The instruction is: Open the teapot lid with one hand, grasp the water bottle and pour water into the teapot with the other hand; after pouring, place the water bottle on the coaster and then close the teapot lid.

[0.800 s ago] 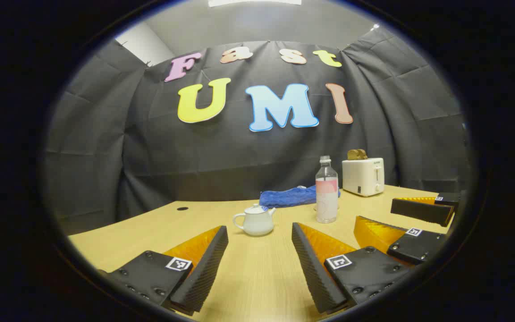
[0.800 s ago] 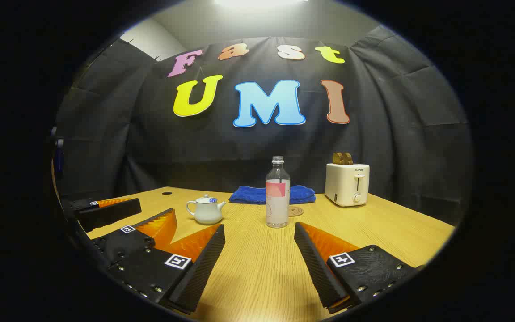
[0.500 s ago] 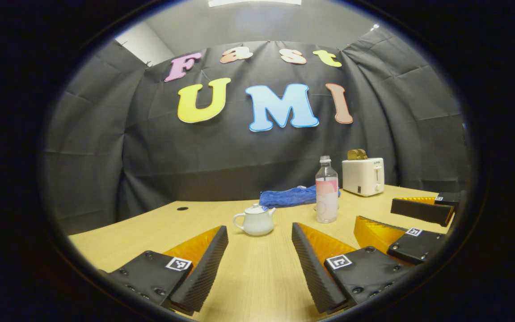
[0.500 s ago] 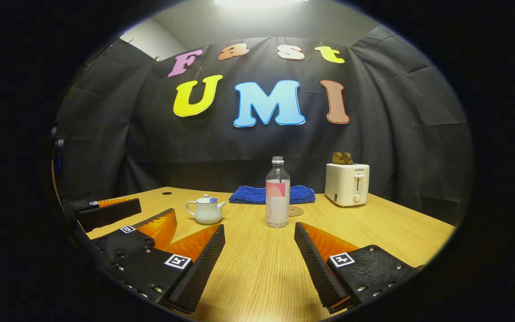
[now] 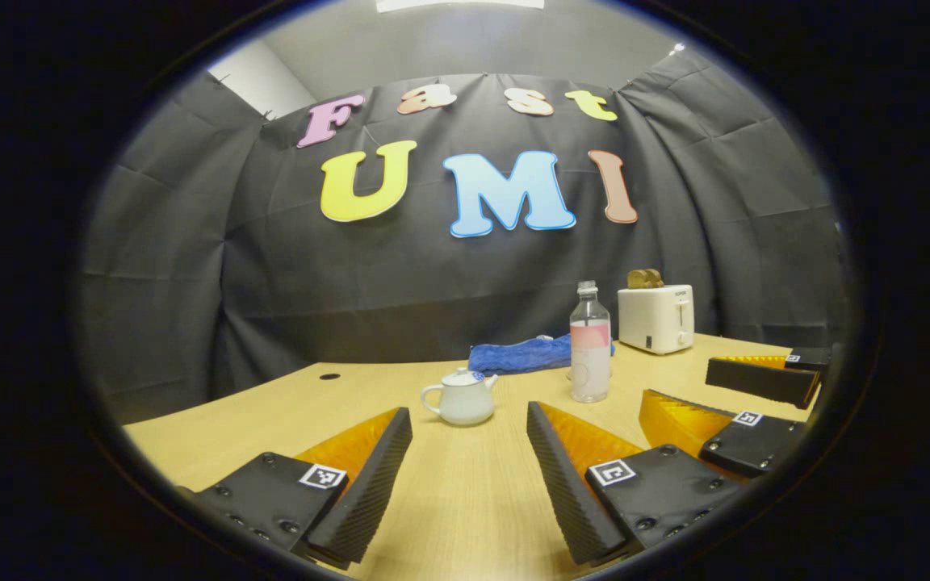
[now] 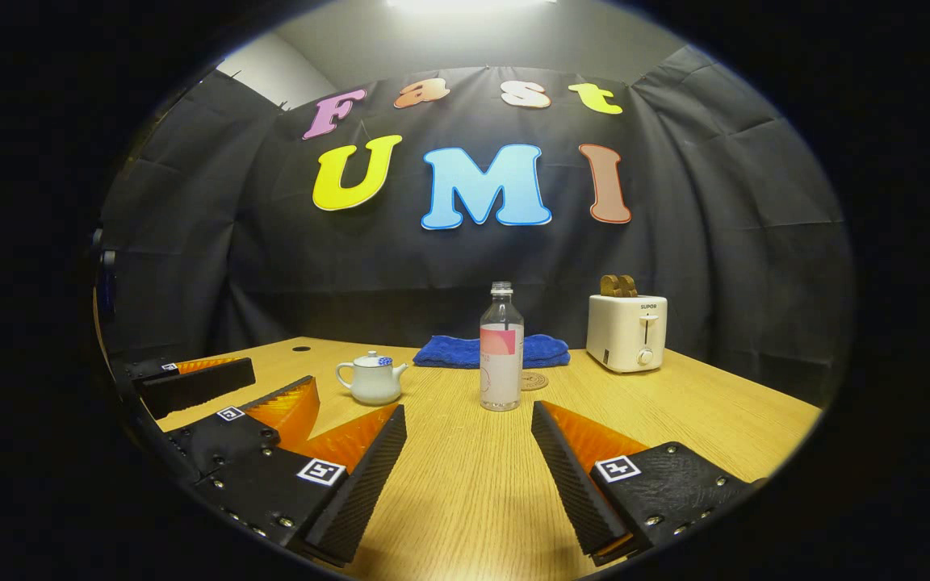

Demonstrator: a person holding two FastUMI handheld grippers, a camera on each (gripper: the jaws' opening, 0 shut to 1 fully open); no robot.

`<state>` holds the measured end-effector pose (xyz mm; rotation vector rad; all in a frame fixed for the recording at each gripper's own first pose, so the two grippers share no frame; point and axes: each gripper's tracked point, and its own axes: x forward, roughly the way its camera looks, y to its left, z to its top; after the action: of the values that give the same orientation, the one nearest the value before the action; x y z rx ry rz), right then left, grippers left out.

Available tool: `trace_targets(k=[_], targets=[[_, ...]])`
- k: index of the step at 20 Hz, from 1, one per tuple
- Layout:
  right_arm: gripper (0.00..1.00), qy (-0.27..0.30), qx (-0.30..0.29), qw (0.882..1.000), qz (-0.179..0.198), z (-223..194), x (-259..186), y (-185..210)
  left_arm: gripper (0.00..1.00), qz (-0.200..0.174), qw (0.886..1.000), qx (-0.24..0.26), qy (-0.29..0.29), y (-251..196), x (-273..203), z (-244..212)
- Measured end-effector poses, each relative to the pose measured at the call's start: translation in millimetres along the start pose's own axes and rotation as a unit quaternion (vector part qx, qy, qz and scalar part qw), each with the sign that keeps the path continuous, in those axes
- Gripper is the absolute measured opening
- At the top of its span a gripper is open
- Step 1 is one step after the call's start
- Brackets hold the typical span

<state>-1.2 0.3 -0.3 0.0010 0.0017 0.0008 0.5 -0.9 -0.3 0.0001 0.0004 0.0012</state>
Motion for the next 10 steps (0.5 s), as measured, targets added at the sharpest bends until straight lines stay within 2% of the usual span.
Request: trace_targets(k=[8,10], targets=[[0.96,0.002,0.0,1.0,0.009,-0.7,0.6,1.4,0.96,-0.013,1.0,-0.003,0.0,-3.1,1.0,0.0],[0.96,0.003,0.0,1.0,-0.005,-1.5,1.6,-2.3,0.96,-0.025,1.0,-0.005,-0.003,-7.2,1.4,0.7]])
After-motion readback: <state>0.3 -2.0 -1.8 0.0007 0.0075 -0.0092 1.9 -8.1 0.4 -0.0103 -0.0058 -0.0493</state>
